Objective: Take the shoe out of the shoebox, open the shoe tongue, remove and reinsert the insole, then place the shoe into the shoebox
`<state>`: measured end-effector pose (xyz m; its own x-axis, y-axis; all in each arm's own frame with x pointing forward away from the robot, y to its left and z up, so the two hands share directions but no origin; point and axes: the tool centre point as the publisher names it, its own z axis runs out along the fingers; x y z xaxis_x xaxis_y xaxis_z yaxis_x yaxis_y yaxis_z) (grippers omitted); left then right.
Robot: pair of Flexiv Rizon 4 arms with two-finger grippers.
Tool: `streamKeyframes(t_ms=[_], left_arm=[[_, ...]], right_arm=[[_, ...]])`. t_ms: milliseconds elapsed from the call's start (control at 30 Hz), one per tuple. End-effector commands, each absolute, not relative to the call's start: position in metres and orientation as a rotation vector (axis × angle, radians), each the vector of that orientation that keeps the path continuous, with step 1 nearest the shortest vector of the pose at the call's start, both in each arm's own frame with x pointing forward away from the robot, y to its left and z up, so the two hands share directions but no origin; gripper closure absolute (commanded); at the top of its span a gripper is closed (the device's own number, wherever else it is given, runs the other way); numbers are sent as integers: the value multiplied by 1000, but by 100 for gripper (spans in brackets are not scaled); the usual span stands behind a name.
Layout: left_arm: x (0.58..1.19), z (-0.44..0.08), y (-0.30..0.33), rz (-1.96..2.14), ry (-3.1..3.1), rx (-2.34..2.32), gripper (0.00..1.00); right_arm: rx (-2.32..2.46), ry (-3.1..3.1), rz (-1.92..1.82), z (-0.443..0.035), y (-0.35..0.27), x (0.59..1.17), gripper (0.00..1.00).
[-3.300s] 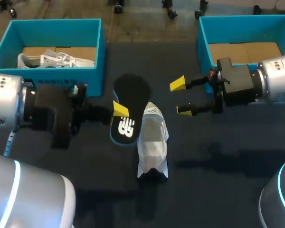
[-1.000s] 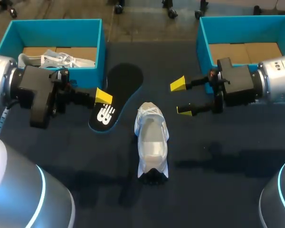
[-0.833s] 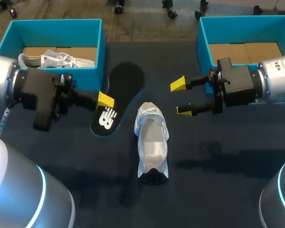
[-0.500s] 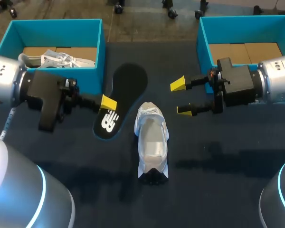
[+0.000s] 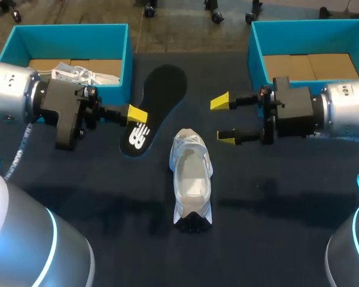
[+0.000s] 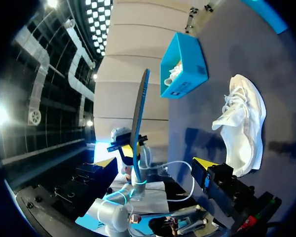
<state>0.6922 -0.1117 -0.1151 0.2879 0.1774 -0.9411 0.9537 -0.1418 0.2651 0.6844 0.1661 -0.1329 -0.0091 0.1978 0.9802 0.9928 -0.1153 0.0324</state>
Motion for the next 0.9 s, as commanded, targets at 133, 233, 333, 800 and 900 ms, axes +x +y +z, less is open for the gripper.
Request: streamKeyframes(t_ms=[133,233,333,800,900], left_arm=[[702,-125,-119,-1010,1057,1517,100],[702,-127,-121,-1010,1049,1495,100],[701,-128,-124,-1020,1045,1470,100],[691,-136,-135,-1034,1053,1411,100],[688,-135,-140,-1037,1047,1402,100]], right_arm=[[-1448,-1240,-1269,-140,201,701,0],[-1444,-1223,-1276,-139,210,710,0],[-1434,-1220,-1273,-138,216,717,0],[-1415,-1183,-1268,-132,227,739,33],[-1412,-1174,-1267,-132,228,740,38]])
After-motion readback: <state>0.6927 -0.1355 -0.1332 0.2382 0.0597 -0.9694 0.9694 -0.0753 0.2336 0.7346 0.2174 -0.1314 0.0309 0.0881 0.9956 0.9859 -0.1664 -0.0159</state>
